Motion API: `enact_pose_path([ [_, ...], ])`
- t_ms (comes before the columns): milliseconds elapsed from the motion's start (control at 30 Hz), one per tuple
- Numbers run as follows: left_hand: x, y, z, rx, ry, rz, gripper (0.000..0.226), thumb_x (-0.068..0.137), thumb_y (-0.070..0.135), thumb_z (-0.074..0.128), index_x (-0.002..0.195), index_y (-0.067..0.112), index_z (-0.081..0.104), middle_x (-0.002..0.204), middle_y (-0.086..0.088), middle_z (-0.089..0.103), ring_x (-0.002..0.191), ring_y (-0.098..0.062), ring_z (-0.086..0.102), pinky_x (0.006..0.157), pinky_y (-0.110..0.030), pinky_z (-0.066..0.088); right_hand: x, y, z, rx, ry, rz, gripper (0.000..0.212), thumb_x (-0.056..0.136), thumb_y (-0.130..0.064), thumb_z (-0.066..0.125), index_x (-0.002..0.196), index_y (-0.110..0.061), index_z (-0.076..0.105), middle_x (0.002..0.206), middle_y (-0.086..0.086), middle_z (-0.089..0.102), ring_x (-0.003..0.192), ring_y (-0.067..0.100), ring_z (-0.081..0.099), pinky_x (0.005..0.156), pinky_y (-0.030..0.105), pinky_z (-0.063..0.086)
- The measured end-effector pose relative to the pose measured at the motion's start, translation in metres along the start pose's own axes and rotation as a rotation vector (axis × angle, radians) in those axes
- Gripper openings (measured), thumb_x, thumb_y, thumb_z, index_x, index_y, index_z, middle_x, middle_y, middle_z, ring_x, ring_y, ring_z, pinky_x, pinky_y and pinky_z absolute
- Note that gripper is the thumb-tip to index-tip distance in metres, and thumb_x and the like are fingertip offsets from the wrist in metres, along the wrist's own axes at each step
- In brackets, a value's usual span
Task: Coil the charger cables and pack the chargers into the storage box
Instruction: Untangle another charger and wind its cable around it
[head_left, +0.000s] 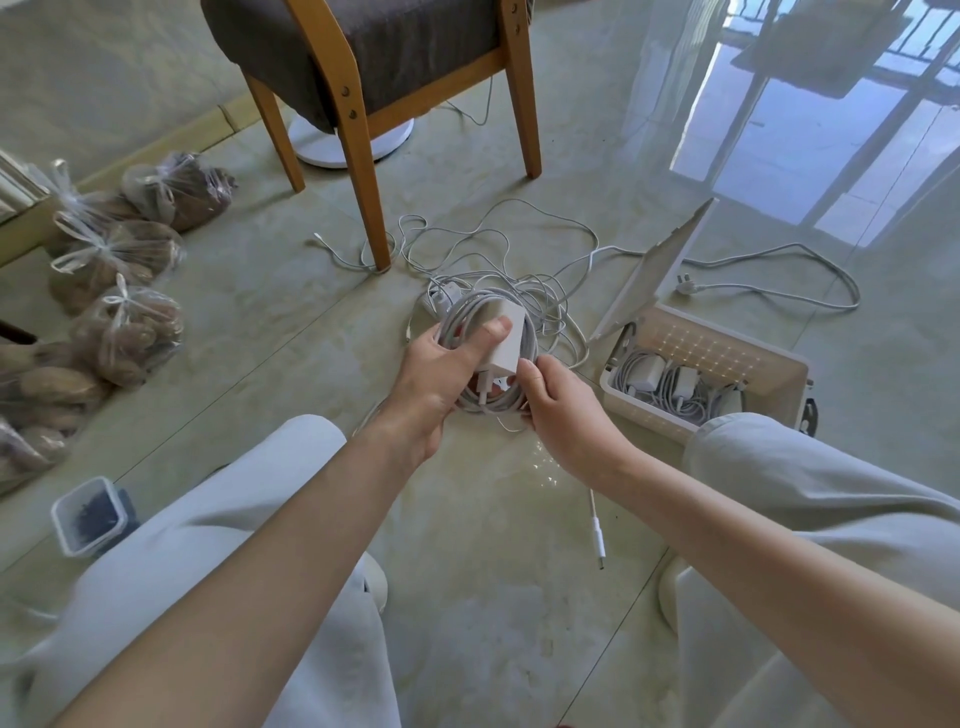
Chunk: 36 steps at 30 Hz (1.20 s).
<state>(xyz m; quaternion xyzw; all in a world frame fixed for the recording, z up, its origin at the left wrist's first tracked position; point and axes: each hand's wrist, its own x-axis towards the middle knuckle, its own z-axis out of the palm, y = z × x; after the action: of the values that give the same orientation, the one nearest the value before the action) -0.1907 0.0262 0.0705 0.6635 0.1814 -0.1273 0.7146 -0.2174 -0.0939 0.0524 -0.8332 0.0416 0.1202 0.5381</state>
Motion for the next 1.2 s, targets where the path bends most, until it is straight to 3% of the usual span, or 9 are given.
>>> enact_pose_path([
  [300,-0.001,-0.003,0.009,-0.453,0.006,-0.217,0.018,0.091,0.023,0.054,0.085,0.008,0.06,0.055,-0.005,0.058,0.046,-0.011,0.056,0.063,-0.032,0.053,0.013,-0.009,-0.009,-0.094,-0.032,0.019,0.03,0.099,-0.027,0.034,0.078,-0.009,0.045,0.059,0.001,0.045,0.055,0.017,0.043,0.058,0.029,0.035],
  [433,0.004,-0.002,0.007,-0.343,-0.046,-0.146,0.045,0.078,0.029,0.069,0.111,0.0,0.061,0.089,-0.015,0.064,0.069,-0.02,0.063,0.067,-0.032,0.055,0.012,-0.007,-0.006,-0.035,0.044,0.051,0.03,0.098,-0.027,0.034,0.072,-0.013,0.04,0.078,0.009,0.052,0.084,0.033,0.057,0.073,0.038,0.044],
  [533,0.004,-0.001,0.005,-0.247,-0.104,-0.076,0.074,0.062,0.03,0.079,0.122,-0.006,0.055,0.1,-0.022,0.063,0.076,-0.025,0.067,0.062,-0.03,0.056,0.007,-0.004,-0.008,-0.119,0.076,0.005,0.032,0.098,-0.026,0.035,0.068,-0.019,0.033,0.082,0.007,0.05,0.078,0.024,0.044,0.065,0.03,0.029],
  [667,0.001,-0.004,0.008,-0.165,-0.028,-0.024,0.052,0.071,0.013,0.077,0.115,-0.008,0.059,0.087,-0.018,0.067,0.064,-0.022,0.067,0.06,-0.031,0.057,0.003,0.001,-0.004,-0.097,0.072,0.0,0.032,0.098,-0.028,0.037,0.066,-0.022,0.032,0.071,-0.002,0.046,0.071,0.019,0.041,0.053,0.029,0.026],
  [800,0.005,-0.005,0.008,-0.083,0.026,0.073,0.03,0.074,0.02,0.076,0.096,0.003,0.065,0.078,-0.016,0.065,0.065,-0.026,0.061,0.071,-0.039,0.054,0.005,-0.002,-0.007,-0.075,0.013,-0.003,0.027,0.098,-0.036,0.039,0.079,-0.016,0.04,0.074,-0.005,0.05,0.073,0.016,0.044,0.055,0.018,0.032],
  [933,0.01,-0.008,0.002,0.041,0.07,0.135,0.016,0.084,0.016,0.069,0.095,0.009,0.06,0.069,-0.003,0.061,0.052,-0.01,0.057,0.056,-0.023,0.049,0.003,0.0,-0.012,-0.184,-0.137,0.022,0.033,0.092,-0.044,0.048,0.109,-0.015,0.042,0.092,-0.001,0.061,0.072,0.009,0.049,0.053,0.015,0.034],
  [1033,0.013,-0.013,-0.003,0.106,0.132,0.128,0.018,0.085,0.018,0.068,0.098,0.009,0.059,0.066,-0.001,0.059,0.049,-0.007,0.055,0.053,-0.021,0.047,0.004,0.003,-0.021,-0.323,-0.233,0.049,0.033,0.091,-0.034,0.055,0.116,-0.017,0.042,0.082,-0.004,0.062,0.06,0.004,0.046,0.047,0.014,0.033],
  [1167,0.022,-0.016,-0.011,0.069,0.198,0.054,0.015,0.086,0.021,0.067,0.086,0.009,0.058,0.056,0.0,0.054,0.044,-0.007,0.051,0.05,-0.02,0.045,0.004,-0.008,-0.033,0.234,-0.306,0.241,0.007,0.094,-0.02,0.053,0.097,-0.015,0.056,0.064,-0.003,0.051,0.046,0.005,0.037,0.043,0.013,0.032],
  [1200,0.024,-0.016,-0.013,0.053,0.215,0.032,0.017,0.086,0.022,0.067,0.087,0.007,0.059,0.059,-0.001,0.054,0.044,-0.008,0.05,0.05,-0.02,0.045,0.004,-0.01,-0.035,0.395,-0.329,0.272,0.015,0.096,-0.021,0.05,0.091,-0.012,0.06,0.063,-0.003,0.052,0.045,0.003,0.039,0.042,0.012,0.034],
])
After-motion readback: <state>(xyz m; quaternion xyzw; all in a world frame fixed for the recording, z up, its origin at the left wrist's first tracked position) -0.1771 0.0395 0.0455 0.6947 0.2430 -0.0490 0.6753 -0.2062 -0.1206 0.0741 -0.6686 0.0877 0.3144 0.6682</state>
